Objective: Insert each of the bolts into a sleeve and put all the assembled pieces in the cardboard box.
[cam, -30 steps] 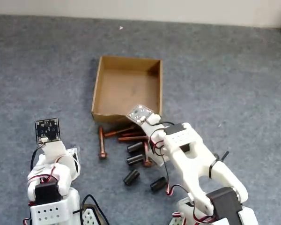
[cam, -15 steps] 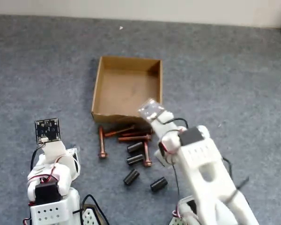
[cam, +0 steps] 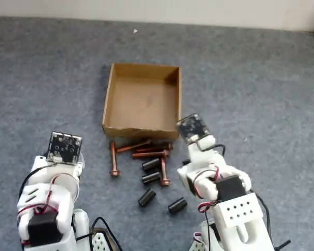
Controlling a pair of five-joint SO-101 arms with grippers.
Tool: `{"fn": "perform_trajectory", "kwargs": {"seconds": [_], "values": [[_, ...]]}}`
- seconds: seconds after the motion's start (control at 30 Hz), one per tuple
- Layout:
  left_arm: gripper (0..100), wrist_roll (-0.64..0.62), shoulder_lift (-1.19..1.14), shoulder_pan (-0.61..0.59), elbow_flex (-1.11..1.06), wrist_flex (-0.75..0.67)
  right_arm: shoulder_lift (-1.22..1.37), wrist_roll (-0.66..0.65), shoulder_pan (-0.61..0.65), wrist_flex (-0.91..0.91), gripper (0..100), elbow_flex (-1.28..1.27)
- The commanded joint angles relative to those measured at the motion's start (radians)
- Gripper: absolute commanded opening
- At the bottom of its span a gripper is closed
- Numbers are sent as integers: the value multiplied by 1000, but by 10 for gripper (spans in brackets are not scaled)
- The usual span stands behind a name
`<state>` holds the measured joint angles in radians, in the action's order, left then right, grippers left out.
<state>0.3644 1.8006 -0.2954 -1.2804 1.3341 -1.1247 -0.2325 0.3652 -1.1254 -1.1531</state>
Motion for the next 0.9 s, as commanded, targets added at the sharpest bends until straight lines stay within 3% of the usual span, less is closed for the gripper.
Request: {"fn": "perform_trajectory", "kwargs": {"seconds": [0.0,0.23,0.43,0.77,0.87], "values": [[178,58,-97,68,137,75,-28,60,-104,101,5,-18],[179,52,-503,320,349,184,-31,169,-248,170,5,-35],[183,-74,-731,504,414,150,-31,204,-282,194,5,-38],[181,-247,-1089,535,418,-55,-30,204,-282,194,5,-39],[182,-193,-1121,570,418,-101,-31,204,-282,194,5,-39]]}}
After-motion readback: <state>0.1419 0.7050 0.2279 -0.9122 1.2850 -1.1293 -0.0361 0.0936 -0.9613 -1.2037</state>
